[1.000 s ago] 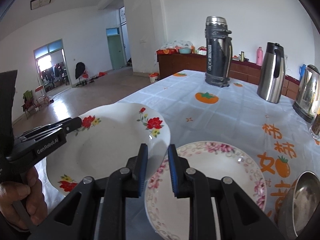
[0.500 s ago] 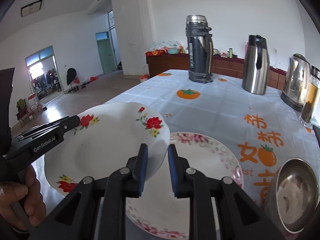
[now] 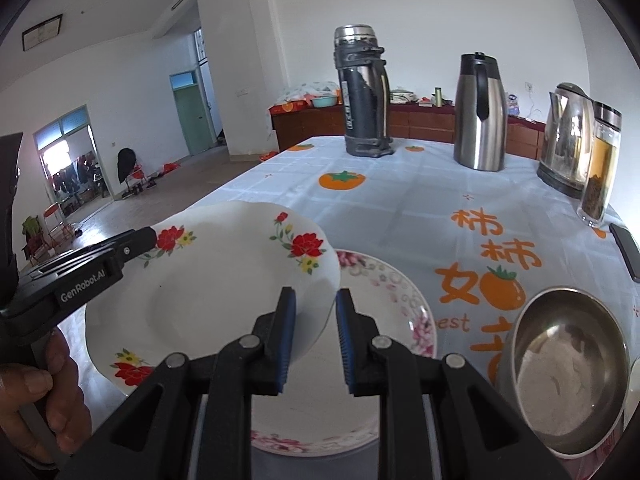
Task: Organize plates and bowls
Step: 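Lower the white red-flower plate onto the plate stack with the left gripper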
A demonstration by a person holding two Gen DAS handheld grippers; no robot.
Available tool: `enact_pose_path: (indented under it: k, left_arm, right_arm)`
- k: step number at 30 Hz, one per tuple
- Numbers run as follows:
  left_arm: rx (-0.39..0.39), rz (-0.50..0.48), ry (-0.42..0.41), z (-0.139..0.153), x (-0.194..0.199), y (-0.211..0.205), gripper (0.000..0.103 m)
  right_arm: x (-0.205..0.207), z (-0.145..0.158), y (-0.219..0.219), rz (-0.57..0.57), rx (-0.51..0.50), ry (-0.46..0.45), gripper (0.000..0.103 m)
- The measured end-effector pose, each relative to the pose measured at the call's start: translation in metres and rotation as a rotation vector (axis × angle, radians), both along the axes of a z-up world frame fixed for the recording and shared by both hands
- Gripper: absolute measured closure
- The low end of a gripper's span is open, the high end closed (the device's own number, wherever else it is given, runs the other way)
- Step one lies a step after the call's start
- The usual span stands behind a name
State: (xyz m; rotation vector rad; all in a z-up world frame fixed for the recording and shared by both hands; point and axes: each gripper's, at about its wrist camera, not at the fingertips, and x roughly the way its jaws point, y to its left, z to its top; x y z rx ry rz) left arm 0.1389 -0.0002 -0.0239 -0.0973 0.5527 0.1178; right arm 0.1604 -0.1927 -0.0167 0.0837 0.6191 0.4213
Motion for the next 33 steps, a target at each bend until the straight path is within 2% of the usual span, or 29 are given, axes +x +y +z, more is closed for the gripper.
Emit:
enact_pose_path:
  k: [21, 33]
  left_arm:
    - [0.012, -0.06, 0.021, -0.01, 0.016, -0.034, 0.081]
    - [0.013, -0.087, 0.005, -0.007, 0.018, -0.046, 0.081]
  right_arm:
    - [0.001, 0.0, -0.032, -0.08, 0.007, -0.008, 0.082]
    - [-0.001, -0.002, -0.041, -0.111, 0.002, -0.01, 0.082]
